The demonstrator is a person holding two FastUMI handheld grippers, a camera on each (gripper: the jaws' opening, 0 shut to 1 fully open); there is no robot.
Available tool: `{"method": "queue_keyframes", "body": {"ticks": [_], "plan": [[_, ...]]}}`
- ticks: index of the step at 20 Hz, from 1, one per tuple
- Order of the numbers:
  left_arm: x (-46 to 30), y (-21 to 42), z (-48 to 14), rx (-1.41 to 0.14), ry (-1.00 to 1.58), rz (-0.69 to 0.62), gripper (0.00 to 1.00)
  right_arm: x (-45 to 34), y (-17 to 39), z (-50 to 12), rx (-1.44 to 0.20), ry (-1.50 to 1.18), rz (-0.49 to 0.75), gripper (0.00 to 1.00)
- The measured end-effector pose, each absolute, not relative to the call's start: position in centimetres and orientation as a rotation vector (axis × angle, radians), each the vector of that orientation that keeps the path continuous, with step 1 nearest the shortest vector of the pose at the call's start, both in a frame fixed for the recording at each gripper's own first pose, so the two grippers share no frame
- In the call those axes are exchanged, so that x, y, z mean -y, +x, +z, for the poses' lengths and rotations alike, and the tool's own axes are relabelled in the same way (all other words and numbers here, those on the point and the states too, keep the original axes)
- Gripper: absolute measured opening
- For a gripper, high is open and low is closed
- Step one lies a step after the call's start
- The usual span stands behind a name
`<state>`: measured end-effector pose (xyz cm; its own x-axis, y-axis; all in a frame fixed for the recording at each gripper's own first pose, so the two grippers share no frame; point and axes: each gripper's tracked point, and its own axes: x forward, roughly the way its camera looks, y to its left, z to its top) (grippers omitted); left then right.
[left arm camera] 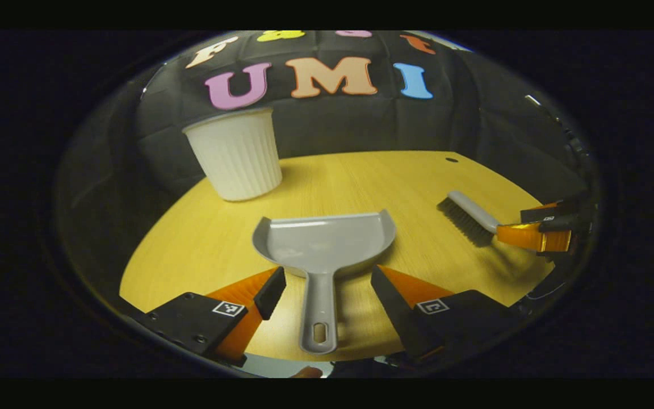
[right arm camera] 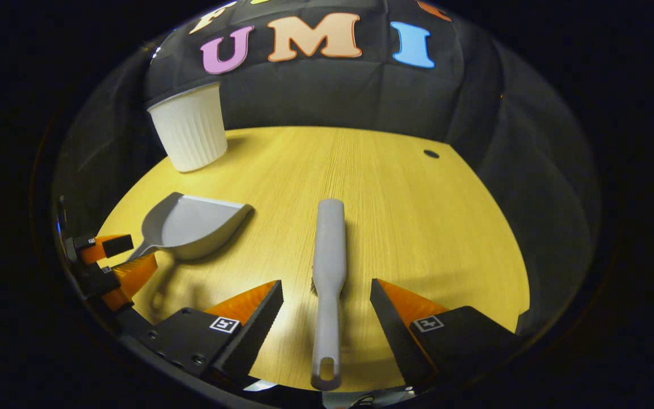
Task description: Pick up the small broom and dustpan from the desktop, sweep the trash into the dustpan with the broom, and then empty the trash into the garbage bin.
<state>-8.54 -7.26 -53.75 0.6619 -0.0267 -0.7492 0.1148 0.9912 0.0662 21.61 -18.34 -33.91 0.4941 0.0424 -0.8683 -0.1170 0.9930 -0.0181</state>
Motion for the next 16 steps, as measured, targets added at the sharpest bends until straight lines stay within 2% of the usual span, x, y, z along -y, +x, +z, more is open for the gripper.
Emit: {"method": "queue_keyframes", "body": {"ticks": [6, 11, 16], "plan": [[7.2, -4.6, -45.7, -0.555, 0.171, 0.016, 0.93, 16.7, 24.0, -21.7, -0.657, 0.04, 0.196, 0.93], [8.6, -0.1, -40.2, -0.316, 0.092, -0.026, 0.92, 16.5, 26.0, -15.4, -0.511, 0.009, 0.215, 0.93], [8.1, 1.2, -35.0, -0.204, 0.044, -0.063, 0.92, 16.7, 27.9, -10.3, -0.4, -0.008, 0.123, 0.93]]}}
